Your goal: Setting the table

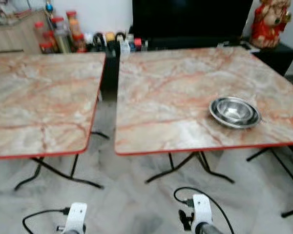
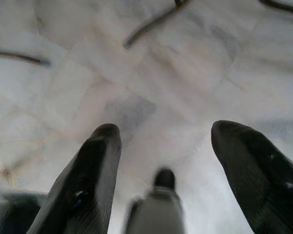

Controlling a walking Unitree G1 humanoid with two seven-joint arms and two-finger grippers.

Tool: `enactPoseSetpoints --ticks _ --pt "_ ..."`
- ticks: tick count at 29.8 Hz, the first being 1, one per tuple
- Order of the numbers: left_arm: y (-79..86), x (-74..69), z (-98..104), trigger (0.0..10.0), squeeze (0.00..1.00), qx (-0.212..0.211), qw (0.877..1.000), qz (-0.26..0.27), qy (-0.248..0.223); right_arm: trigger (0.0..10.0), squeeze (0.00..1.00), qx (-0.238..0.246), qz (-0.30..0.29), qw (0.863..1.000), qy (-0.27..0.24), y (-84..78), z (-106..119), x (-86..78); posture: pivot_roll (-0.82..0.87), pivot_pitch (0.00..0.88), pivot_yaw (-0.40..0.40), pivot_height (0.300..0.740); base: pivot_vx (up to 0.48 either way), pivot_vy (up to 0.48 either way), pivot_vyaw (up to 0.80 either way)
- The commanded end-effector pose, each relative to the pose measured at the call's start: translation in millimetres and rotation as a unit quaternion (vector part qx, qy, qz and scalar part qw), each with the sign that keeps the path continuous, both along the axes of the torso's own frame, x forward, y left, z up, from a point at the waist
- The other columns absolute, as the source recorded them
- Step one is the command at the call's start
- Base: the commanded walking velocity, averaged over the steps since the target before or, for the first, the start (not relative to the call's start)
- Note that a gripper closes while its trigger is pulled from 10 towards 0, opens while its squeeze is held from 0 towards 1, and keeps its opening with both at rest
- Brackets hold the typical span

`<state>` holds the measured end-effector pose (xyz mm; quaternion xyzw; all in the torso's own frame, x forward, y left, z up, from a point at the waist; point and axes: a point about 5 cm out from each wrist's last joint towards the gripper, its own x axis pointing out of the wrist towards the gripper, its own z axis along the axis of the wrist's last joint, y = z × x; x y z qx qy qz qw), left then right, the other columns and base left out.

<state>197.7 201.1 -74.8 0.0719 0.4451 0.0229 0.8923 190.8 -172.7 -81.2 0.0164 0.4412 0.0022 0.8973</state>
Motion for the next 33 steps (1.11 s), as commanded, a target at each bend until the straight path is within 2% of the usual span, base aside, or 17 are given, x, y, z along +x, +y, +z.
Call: enactPoseSetpoints --ticks 1,33 --pt "8.5 -5.8 -1.7 10.0 0.0 0.009 1.0 0.007 0.011 10.0 0.0 0.007 0.003 1.0 -0.006 7.0 1.3 3.4 -0.05 0.0 0.027 0.728 0.0 0.461 0.0" --pt "9.5 -8.7 -2.9 10.0 0.0 0.01 1.0 0.008 0.014 10.0 0.0 0.011 0.004 1.0 -0.009 8.8 1.4 3.5 -0.04 0.0 0.029 0.728 0.0 0.463 0.0"
